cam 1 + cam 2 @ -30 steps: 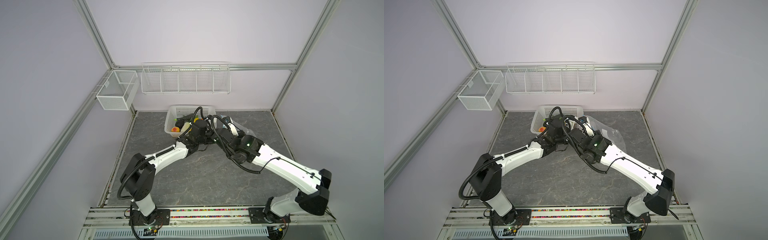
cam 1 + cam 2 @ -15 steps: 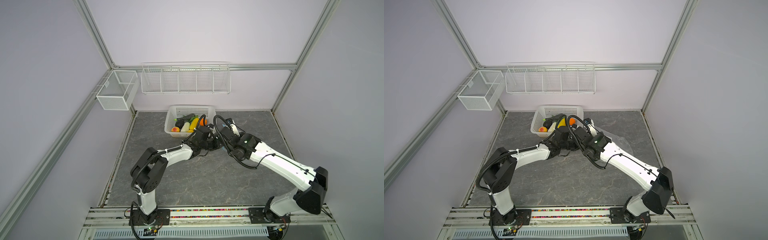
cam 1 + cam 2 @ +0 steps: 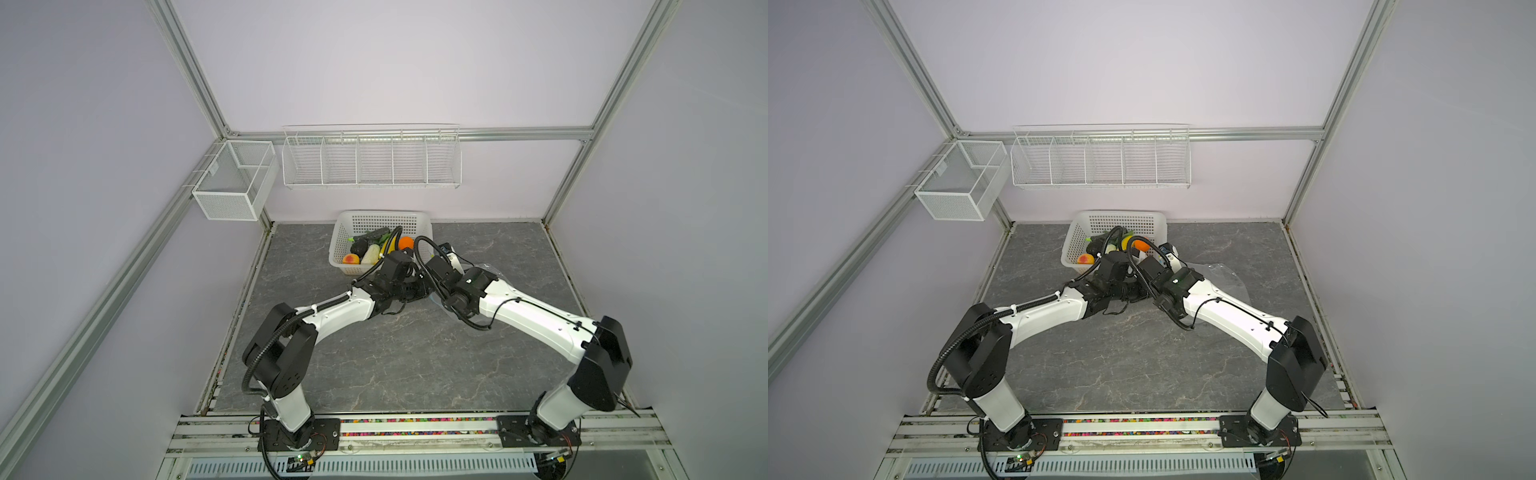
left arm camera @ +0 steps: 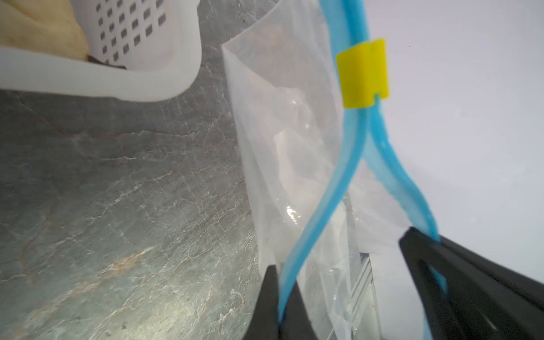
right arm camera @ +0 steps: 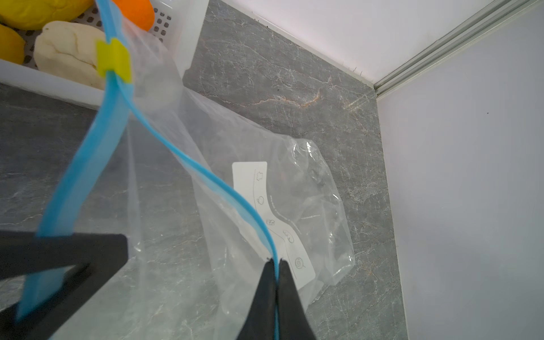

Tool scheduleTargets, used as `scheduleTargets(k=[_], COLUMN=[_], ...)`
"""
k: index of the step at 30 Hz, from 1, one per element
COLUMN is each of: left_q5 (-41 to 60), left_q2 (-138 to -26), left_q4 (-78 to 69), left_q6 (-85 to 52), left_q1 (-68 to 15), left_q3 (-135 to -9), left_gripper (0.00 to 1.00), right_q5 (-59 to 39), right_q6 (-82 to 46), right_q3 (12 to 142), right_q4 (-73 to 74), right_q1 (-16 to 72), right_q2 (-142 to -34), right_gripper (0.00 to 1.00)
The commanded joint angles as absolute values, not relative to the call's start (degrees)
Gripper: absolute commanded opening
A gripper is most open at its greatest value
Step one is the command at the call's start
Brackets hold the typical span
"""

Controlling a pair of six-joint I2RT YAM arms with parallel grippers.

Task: Place the food in the zip-top bag and seal the zipper

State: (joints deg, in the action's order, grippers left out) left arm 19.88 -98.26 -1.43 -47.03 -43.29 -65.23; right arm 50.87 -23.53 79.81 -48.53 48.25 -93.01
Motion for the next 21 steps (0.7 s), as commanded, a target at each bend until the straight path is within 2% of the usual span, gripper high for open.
scheduleTargets(k=[1, 11, 13, 21], left_q5=[17.7, 18.7, 18.9, 20.5], left_q2=[-98.5, -99.1, -99.1, -100.1], left_q4=[1.1, 2.0, 1.9, 0.9], left_q6=[-45.0, -42.4, -42.1, -42.2], left_q1=[-43.2, -43.2, -43.2, -43.3], left_q3=[-64.1, -66.5, -66.8, -66.8], left_gripper=[0.00, 0.25, 0.24, 0.04], right_q5=[50.4, 45.1, 43.7, 42.3], right_q6=[-23.3, -24.5, -24.5, -24.7], right_q3=[81.0, 80.5, 80.4, 81.0], right_q4=[-47.6, -46.5, -45.8, -46.0], right_q1=[47.7, 47.7, 47.6, 47.5], right_q2=[-92.6, -91.3, -91.3, -91.9], right_gripper=[0.06, 0.06, 0.06, 0.06])
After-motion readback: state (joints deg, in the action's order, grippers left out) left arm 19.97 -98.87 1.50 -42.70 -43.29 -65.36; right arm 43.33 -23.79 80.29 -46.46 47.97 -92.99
